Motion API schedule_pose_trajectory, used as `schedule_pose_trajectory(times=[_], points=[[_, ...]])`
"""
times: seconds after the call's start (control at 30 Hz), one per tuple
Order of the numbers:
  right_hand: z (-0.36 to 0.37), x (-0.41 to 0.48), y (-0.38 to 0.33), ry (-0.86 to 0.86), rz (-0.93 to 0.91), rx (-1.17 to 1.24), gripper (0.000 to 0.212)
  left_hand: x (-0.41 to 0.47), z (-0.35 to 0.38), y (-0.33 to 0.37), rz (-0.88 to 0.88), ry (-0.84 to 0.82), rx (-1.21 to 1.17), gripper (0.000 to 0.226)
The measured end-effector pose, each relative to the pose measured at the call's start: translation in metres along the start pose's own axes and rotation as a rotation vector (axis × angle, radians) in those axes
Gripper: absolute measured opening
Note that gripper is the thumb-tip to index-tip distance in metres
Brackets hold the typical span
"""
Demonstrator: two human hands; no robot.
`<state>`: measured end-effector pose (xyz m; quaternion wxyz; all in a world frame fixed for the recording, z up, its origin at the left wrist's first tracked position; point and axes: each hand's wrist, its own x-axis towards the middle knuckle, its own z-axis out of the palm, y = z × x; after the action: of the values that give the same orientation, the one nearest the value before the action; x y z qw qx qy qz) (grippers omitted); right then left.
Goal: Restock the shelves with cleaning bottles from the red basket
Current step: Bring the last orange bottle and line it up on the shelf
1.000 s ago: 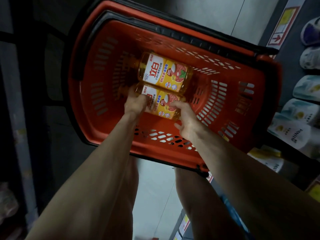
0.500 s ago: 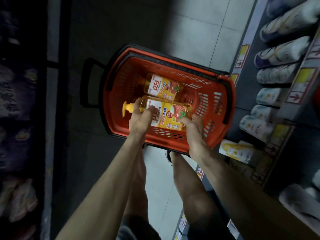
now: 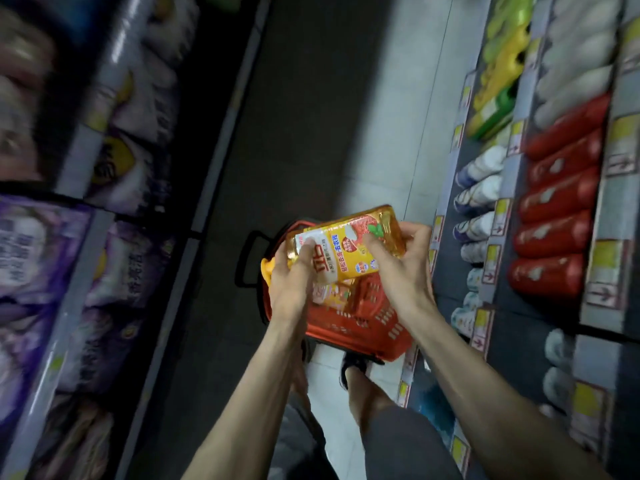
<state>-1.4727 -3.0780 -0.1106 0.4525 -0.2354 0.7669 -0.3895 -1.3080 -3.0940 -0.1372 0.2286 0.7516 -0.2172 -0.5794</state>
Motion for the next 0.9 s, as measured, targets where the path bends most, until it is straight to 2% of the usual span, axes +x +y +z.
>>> schedule_pose_trajectory(times=[0.13,0.27,0.43,0.6,0.8,0.9], points=[[-0.019,-0.024,-0.075,-0.027,-0.155,0.009,0.052,-0.048,-0.028,0.045,0.091,-0.031,-0.085,0.084],[-0.037,-0.052,-0.137,-0.109,-0.234,0.087,0.055,-0.099,-0.059,0.099,0.253,-0.038,-0.070,0.070],[-0.067,-0.082,-0.205,-0.287,-0.302,0.175,0.085,-0.159,-0.094,0.165,0.473,0.036,0.046,0.071],[-0.087,-0.103,-0.255,-0.443,-0.352,0.176,0.079,-0.232,-0.122,0.228,0.690,0.159,0.254,0.062],[-0.095,-0.129,-0.309,-0.576,-0.389,0.306,0.081,-0.289,-0.138,0.284,0.945,0.250,0.248,0.065],[-0.090,-0.137,-0.328,-0.564,-0.395,0.447,0.083,-0.298,-0.141,0.304,1.086,0.269,0.104,0.069]])
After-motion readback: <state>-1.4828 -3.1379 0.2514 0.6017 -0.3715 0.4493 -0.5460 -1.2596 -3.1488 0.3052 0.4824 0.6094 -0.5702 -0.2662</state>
